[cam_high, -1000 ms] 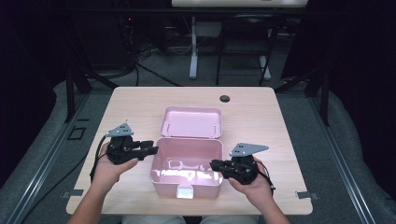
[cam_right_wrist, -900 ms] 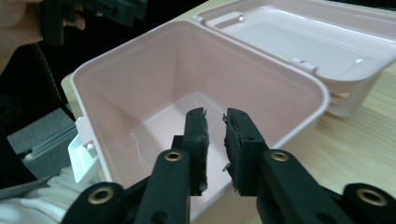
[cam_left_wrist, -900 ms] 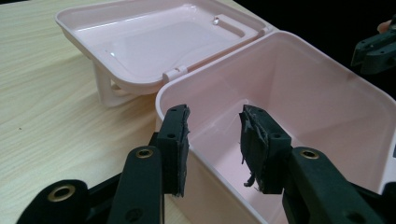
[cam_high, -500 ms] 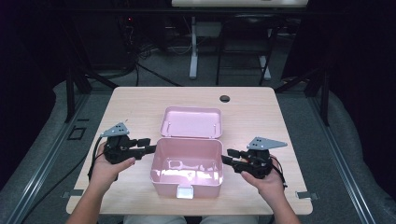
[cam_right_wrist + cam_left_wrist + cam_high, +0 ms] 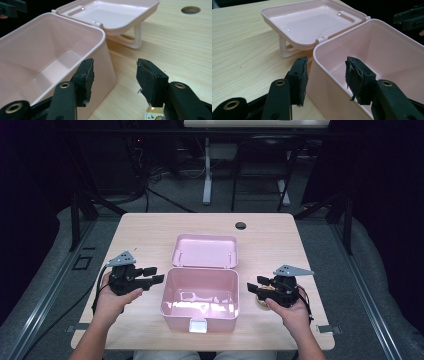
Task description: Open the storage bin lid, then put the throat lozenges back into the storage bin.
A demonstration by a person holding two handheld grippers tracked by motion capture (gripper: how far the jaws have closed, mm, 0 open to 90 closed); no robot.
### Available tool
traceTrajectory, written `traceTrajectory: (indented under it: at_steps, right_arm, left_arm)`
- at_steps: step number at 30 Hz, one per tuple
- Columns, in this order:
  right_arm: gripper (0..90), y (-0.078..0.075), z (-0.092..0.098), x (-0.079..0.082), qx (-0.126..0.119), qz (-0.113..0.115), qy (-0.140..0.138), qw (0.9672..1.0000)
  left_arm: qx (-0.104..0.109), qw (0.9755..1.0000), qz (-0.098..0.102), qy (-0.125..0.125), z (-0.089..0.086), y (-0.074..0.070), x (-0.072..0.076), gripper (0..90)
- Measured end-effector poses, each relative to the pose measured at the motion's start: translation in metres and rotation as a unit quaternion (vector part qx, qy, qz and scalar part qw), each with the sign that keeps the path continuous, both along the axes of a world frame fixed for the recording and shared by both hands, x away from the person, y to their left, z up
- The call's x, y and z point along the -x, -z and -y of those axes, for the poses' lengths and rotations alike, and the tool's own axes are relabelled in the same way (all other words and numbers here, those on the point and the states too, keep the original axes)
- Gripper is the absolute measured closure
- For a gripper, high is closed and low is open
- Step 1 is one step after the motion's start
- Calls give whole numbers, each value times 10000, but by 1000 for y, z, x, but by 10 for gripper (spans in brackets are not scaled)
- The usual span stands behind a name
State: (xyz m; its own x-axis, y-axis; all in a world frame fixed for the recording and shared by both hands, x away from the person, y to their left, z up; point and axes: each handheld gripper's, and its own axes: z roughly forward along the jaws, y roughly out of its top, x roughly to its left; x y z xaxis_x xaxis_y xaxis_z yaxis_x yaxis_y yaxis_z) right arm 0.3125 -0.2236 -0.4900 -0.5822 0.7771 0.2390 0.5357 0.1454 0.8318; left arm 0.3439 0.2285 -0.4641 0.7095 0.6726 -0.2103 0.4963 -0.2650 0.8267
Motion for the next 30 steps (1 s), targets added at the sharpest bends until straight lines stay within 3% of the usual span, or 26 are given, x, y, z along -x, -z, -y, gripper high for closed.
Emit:
traceTrajectory:
  at_steps: [5, 14, 22, 30]
  right_arm:
    - [466, 8, 2, -3, 138, 9, 77, 9999]
    - [479, 12, 13, -8, 9, -48, 297, 9995]
    - [454, 18, 22, -12, 133, -157, 368, 9991]
    - [458, 18, 27, -13, 158, -119, 445, 9988]
  left_arm:
    - [-84, 9999, 19, -72, -1, 0, -1, 524]
    - [4, 9999, 27, -166, -5, 0, -1, 512]
    - [-34, 9999, -9, -161, -5, 0, -2, 506]
    - [-48, 9999, 23, -145, -6, -3, 0, 500]
